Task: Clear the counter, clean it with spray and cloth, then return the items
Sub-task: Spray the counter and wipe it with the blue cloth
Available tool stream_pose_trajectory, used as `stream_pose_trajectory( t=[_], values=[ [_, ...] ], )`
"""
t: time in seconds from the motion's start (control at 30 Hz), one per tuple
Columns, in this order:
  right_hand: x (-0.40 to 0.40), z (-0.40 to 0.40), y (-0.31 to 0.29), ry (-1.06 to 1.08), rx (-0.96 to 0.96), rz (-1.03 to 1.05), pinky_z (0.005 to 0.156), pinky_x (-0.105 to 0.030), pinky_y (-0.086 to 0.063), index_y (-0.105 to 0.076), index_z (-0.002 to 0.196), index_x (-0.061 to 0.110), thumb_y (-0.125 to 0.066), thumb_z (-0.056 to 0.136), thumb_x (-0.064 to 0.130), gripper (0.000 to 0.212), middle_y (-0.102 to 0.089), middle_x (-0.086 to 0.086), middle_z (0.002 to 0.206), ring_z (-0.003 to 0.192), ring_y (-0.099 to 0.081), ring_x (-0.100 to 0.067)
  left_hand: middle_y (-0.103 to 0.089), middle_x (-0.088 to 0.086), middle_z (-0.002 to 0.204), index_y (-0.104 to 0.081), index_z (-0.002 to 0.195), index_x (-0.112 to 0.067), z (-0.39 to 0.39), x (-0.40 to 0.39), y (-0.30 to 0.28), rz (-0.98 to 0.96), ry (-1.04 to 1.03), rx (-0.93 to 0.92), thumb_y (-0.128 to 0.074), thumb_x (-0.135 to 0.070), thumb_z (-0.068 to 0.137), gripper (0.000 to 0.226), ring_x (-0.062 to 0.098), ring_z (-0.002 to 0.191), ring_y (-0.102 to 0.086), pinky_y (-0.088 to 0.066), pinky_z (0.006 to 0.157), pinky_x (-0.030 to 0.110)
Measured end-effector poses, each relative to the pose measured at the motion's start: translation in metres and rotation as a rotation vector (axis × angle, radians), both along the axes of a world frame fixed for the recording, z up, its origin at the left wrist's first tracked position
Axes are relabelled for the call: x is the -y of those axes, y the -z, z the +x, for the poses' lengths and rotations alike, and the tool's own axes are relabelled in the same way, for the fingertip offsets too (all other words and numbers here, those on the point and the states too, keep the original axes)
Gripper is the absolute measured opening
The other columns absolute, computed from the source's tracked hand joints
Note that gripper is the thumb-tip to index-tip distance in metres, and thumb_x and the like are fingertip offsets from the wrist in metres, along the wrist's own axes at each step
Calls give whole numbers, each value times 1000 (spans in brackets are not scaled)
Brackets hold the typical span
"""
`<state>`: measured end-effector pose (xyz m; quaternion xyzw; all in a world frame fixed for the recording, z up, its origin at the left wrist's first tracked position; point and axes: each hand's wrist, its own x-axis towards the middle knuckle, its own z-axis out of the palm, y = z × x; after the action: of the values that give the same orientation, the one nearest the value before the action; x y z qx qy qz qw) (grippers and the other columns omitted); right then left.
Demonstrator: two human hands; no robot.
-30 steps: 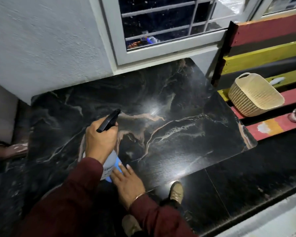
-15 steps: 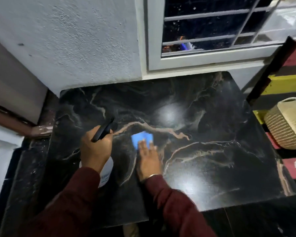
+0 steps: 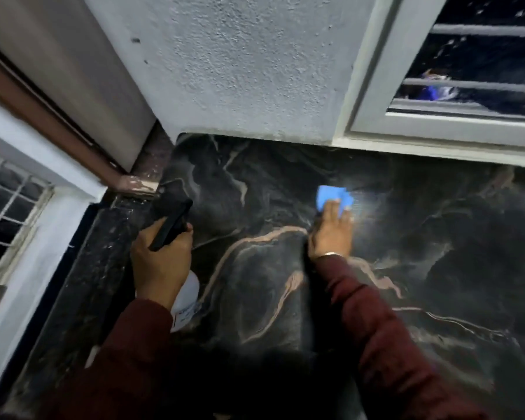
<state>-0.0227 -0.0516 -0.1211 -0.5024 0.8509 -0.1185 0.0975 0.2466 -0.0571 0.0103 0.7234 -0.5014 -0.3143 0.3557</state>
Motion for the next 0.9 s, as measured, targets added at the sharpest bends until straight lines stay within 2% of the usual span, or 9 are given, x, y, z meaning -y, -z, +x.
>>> stream_pose_trajectory(
  t=[0.1, 0.27, 0.33, 0.4, 0.5, 0.57, 0.7, 0.8, 0.9],
  values=[
    [-12, 125, 10, -433, 8, -134, 96, -44, -47, -53, 127, 4, -71, 64, 9, 66, -58, -16, 129, 116, -56, -40, -69, 11, 71, -71, 79, -24, 14, -2, -1, 18, -58, -18, -61, -34, 73, 15, 37, 75, -66, -56, 72, 52],
    [-69, 206, 11, -1129, 11, 46, 112, -41, -29, -43, 141, 15, -46, 81, 26, 61, -46, -2, 145, 135, -41, -28, -65, 13, 63, -71, 75, -21, 53, -1, 9, -18, -125, -53, -60, -41, 63, 26, 40, 68, -66, -57, 66, 61],
    [-48, 184, 13, -1090, -80, -14, 106, -42, -38, -50, 135, 11, -52, 78, 23, 58, -55, -6, 137, 124, -53, -27, -64, 16, 63, -70, 75, -17, 71, -3, 12, -6, -146, -58, -57, -45, 61, 34, 42, 66, -64, -54, 65, 60],
    [-7, 148, 13, -831, -91, -34, 103, -48, -39, -53, 132, 6, -46, 74, 20, 61, -56, -13, 134, 121, -56, -32, -64, 19, 64, -69, 74, -17, 85, -7, 16, -5, -141, -65, -55, -48, 60, 36, 44, 66, -62, -54, 63, 58],
    [56, 121, 2, -435, -50, 23, 114, -48, -19, -35, 144, 6, -53, 79, 19, 68, -34, -15, 151, 140, -30, -34, -63, 20, 66, -69, 72, -18, 113, -13, 16, -11, -175, -70, -55, -48, 60, 35, 46, 68, -60, -53, 61, 54],
    [70, 150, -2, -337, 28, 9, 114, -49, -18, -32, 144, 4, -46, 81, 18, 66, -30, -17, 152, 141, -23, -38, -62, 23, 65, -68, 71, -15, 133, -13, 19, -15, -201, -61, -56, -46, 60, 35, 47, 68, -60, -50, 58, 49],
    [-1, 267, 23, -853, 45, -65, 104, -54, -39, -47, 137, 7, -44, 75, 17, 63, -47, -14, 143, 133, -40, -39, -62, 22, 63, -69, 73, -15, 157, -17, 25, -18, -225, -45, -59, -38, 64, 26, 45, 65, -61, -52, 59, 54],
    [-46, 300, 21, -1331, 73, -7, 114, -45, -21, -40, 143, 13, -64, 75, 18, 72, -41, -6, 148, 138, -34, -30, -63, 15, 60, -70, 75, -17, 171, -19, 29, -15, -252, -54, -59, -41, 64, 28, 40, 64, -62, -54, 62, 55],
    [5, 281, 13, -1165, 24, -58, 114, -45, -15, -41, 142, 11, -52, 82, 18, 61, -43, -9, 147, 137, -37, -31, -64, 17, 64, -69, 74, -11, 187, -22, 31, -4, -271, -59, -57, -41, 65, 34, 42, 69, -63, -55, 66, 54]
  ],
)
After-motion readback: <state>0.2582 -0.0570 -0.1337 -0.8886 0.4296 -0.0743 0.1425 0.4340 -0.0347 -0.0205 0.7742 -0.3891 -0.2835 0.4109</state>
